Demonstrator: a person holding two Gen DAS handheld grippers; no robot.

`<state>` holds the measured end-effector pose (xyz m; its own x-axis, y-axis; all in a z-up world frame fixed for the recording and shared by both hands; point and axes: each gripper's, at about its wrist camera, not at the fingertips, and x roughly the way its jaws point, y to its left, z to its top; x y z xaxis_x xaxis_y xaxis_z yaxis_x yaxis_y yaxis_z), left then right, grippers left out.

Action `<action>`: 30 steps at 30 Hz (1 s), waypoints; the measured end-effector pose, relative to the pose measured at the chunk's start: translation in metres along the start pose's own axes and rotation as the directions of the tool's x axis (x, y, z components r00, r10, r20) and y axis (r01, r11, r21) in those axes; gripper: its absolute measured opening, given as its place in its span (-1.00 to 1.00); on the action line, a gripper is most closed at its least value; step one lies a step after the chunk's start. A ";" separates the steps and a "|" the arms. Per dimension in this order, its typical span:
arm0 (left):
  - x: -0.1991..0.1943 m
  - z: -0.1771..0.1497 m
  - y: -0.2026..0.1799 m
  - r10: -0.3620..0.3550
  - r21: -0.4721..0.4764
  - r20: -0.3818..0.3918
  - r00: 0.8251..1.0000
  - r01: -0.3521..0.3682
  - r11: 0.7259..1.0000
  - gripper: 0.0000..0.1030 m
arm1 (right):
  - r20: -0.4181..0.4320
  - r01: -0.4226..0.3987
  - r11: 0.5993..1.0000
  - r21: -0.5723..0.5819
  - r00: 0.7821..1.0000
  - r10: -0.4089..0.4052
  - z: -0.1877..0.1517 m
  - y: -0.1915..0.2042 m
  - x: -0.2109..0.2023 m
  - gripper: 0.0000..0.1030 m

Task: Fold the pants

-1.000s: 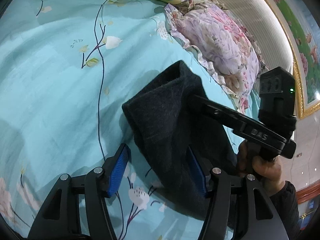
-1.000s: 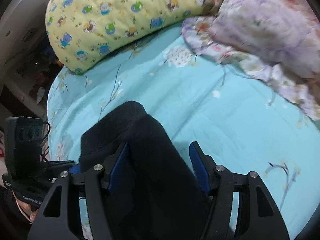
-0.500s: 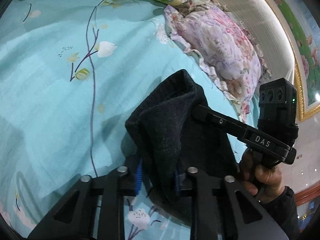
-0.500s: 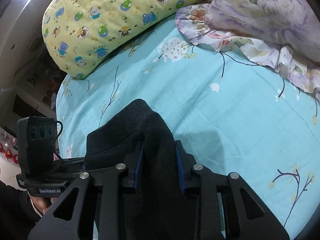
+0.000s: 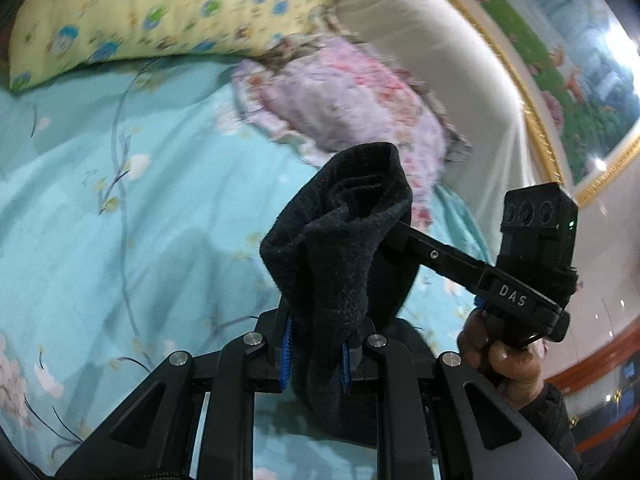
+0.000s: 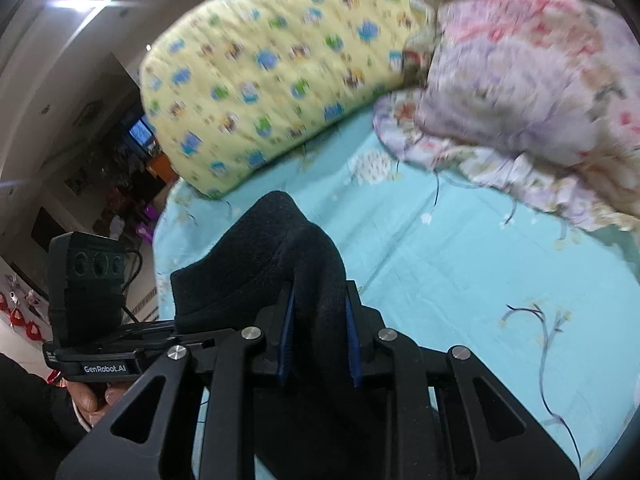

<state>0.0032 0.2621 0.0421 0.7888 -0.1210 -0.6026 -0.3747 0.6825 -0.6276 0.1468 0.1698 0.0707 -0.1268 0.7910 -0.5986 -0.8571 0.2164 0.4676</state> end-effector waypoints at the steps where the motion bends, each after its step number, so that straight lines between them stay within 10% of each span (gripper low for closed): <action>1: -0.004 -0.001 -0.009 -0.011 0.016 0.000 1.000 0.011 1.000 -0.67 | 0.017 -0.001 1.000 0.002 1.000 0.001 -0.002 0.002 -0.009 -0.54; 30: 0.007 -0.101 -0.204 -0.105 0.370 -0.164 0.981 0.160 0.915 -0.67 | 0.389 -0.007 0.978 0.209 0.918 -0.077 -0.138 -0.031 -0.212 -0.55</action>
<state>0.0358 0.0490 0.1162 0.7329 -0.3089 -0.6061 -0.0367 0.8717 -0.4886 0.1315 -0.0839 0.0935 0.1439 0.9321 -0.3325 -0.7327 0.3261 0.5973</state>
